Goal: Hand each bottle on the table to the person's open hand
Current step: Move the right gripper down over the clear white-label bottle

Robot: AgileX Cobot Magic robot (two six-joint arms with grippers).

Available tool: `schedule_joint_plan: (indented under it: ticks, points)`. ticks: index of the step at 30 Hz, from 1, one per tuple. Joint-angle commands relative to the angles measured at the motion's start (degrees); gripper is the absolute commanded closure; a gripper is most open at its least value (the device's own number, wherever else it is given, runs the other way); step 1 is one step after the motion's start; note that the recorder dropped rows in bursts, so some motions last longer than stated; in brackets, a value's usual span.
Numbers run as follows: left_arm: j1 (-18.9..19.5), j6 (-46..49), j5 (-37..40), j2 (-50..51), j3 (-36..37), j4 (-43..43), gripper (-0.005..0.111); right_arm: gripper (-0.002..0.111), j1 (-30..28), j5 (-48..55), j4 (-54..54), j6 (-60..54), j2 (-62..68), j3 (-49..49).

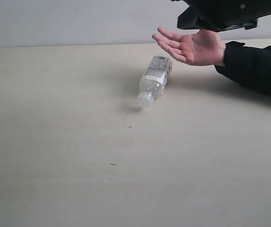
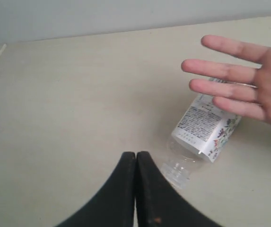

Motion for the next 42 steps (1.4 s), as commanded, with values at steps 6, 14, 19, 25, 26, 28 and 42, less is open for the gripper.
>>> schedule_joint_plan:
  ticks: [6,14,19,25,26,28,42]
  points:
    - [-0.35,0.04,-0.60,-0.32,0.00,0.19,0.107,0.105,3.70,-13.66,7.82,2.46,10.51,-2.16]
    - [-0.35,0.04,-0.60,-0.32,0.00,0.19,0.107,0.091,3.86,-10.57,7.52,0.66,20.61,-9.51]
    - [-0.35,0.04,-0.60,-0.32,0.00,0.19,0.107,0.096,3.86,-15.13,7.90,-1.29,22.35,-9.61]
    - [-0.35,0.04,-0.60,-0.32,0.00,0.19,0.107,0.107,3.86,-18.23,7.60,-4.75,21.98,-9.61]
    - [-0.35,0.04,-0.60,-0.32,0.00,0.19,0.107,0.107,3.86,-18.23,7.60,-4.75,21.85,-9.61]
    - [-0.35,0.04,-0.60,-0.32,0.00,0.19,0.107,0.107,3.86,-17.62,7.87,-4.75,21.57,-9.61]
    - [-0.35,0.04,-0.60,-0.32,0.00,0.19,0.107,0.069,5.21,14.89,13.59,2.06,23.48,-16.85]
